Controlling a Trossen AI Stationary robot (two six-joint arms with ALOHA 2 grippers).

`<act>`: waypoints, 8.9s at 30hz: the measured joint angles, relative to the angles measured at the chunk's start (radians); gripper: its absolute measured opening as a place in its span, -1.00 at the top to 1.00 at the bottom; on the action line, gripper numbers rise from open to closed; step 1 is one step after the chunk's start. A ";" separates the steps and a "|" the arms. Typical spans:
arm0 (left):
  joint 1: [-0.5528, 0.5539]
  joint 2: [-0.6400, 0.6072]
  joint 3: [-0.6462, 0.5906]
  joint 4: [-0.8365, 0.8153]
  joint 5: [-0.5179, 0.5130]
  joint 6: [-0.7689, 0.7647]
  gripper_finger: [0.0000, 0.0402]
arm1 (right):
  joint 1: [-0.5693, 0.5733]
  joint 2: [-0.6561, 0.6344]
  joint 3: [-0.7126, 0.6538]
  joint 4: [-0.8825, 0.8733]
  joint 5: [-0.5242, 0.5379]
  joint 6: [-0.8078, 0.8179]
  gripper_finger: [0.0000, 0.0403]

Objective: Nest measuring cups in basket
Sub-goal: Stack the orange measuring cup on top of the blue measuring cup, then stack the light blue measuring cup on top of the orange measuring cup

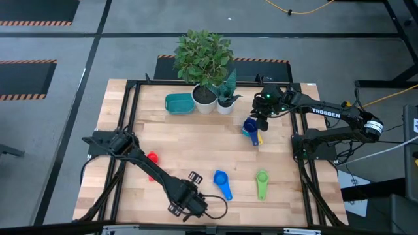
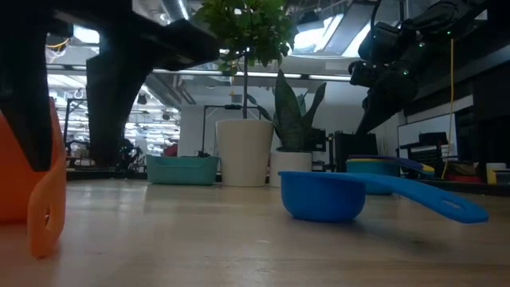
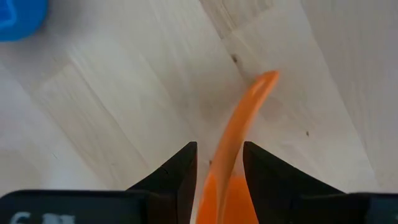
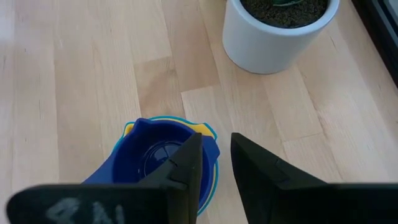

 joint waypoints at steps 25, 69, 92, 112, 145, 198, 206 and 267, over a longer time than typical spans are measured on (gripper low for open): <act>0.005 -0.001 -0.067 0.065 -0.044 0.088 0.97 | 0.000 0.000 0.000 0.000 0.000 0.000 0.55; 0.273 -0.033 0.020 0.766 -0.447 1.332 1.00 | 0.170 0.000 0.000 0.198 -0.470 0.426 0.55; 0.272 -0.033 0.020 0.858 -0.396 1.455 1.00 | 0.415 0.000 0.000 0.252 -0.308 0.416 0.56; 0.269 -0.033 0.020 0.864 -0.393 1.482 1.00 | 0.444 0.000 0.000 0.263 -0.310 0.390 0.56; 0.281 -0.032 0.020 0.891 -0.400 1.483 1.00 | 0.474 0.000 0.000 0.251 -0.225 0.529 0.55; 0.289 -0.032 0.020 0.895 -0.398 1.332 0.63 | 0.134 0.000 0.000 0.060 -0.143 0.280 0.95; 0.306 -0.032 0.020 0.886 -0.397 1.265 0.63 | 0.005 0.000 0.000 -0.005 -0.144 0.213 0.94; 0.345 -0.032 0.020 0.886 -0.402 0.747 0.63 | -0.070 -0.001 -0.009 -0.102 -0.111 0.161 0.33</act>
